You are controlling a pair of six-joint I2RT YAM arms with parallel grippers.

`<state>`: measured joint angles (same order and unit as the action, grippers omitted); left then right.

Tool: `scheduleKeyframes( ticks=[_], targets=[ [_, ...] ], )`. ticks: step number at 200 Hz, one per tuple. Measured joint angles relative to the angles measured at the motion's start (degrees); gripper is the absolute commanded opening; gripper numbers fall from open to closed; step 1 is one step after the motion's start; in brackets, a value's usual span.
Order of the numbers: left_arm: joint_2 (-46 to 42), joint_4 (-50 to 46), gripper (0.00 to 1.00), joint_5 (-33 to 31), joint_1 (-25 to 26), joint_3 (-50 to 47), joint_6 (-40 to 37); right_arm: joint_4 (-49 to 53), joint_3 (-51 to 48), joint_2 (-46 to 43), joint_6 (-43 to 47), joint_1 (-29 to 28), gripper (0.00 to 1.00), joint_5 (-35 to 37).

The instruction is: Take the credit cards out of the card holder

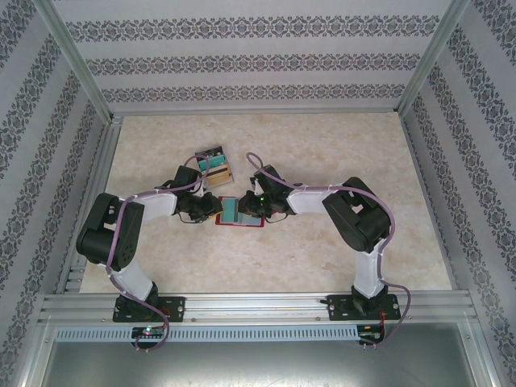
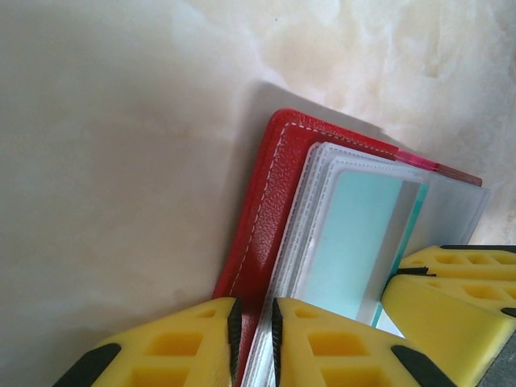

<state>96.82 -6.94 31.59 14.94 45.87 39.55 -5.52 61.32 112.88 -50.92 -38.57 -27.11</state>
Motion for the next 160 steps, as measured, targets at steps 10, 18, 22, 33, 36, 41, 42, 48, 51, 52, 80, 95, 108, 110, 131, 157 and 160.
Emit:
scheduleKeyframes(
  ticks=[10,18,22,33,36,41,42,48,51,52,80,95,108,110,131,157,160],
  targets=[
    [0.00,-0.02,0.21,-0.13,0.00,0.00,0.00,-0.22,0.00,0.11,-0.26,0.11,0.08,-0.20],
    [0.00,-0.02,0.21,-0.15,0.00,0.00,0.00,-0.33,0.00,0.11,-0.28,0.17,0.02,-0.39],
    [0.00,-0.04,0.21,-0.15,0.00,0.00,0.00,-0.37,0.00,0.11,-0.42,0.20,0.00,-0.44],
    [0.00,-0.04,0.20,-0.15,0.00,0.00,0.00,-0.55,0.00,0.11,-0.55,0.22,0.00,-0.52],
    [0.00,-0.07,0.19,-0.15,0.00,0.00,0.00,-0.57,-0.02,0.11,-0.46,0.22,0.00,-0.50],
    [0.00,-0.09,0.18,-0.22,0.00,0.00,0.00,-0.68,-0.11,0.11,-0.44,0.22,0.00,-0.52],
    [0.00,-0.09,0.18,-0.22,0.00,0.00,0.00,-0.72,-0.11,0.11,-0.44,0.24,0.00,-0.52],
    [0.00,-0.11,0.18,-0.31,0.00,0.00,0.02,-0.92,-0.28,0.11,-0.44,0.26,0.00,-0.50],
    [0.00,-0.13,0.17,-0.35,0.02,0.00,0.02,-1.05,-0.37,0.11,-0.44,0.35,0.00,-0.52],
    [0.00,-0.15,0.17,-0.35,0.02,0.00,0.02,-1.11,-0.44,0.11,-0.46,0.37,0.00,-0.55],
    [0.00,-0.55,0.15,-0.76,0.07,0.13,0.02,-2.64,-1.88,-0.07,-0.46,1.09,0.00,-0.94],
    [0.11,-0.72,0.14,-0.85,0.13,0.17,0.00,-3.17,-2.95,-0.68,-0.44,1.66,0.00,-1.11],
    [0.11,-0.79,0.14,-1.05,0.13,0.20,0.00,-3.21,-3.85,-1.38,-0.42,2.14,0.00,-1.33],
    [0.11,-0.83,0.14,-1.07,0.13,0.22,0.00,-3.21,-3.93,-1.42,-0.42,2.23,0.00,-1.33],
    [0.26,-1.36,0.14,-1.25,0.13,0.55,-0.02,-3.34,-4.85,-2.08,-0.39,2.86,0.00,-1.55],
    [0.33,-2.16,0.14,-1.77,0.37,1.03,-0.07,-3.34,-5.55,-2.56,-0.31,3.26,0.00,-1.79],
    [0.33,-2.25,0.14,-1.84,0.39,1.07,-0.07,-3.34,-5.60,-2.60,-0.26,3.37,0.00,-1.79]
  ],
)
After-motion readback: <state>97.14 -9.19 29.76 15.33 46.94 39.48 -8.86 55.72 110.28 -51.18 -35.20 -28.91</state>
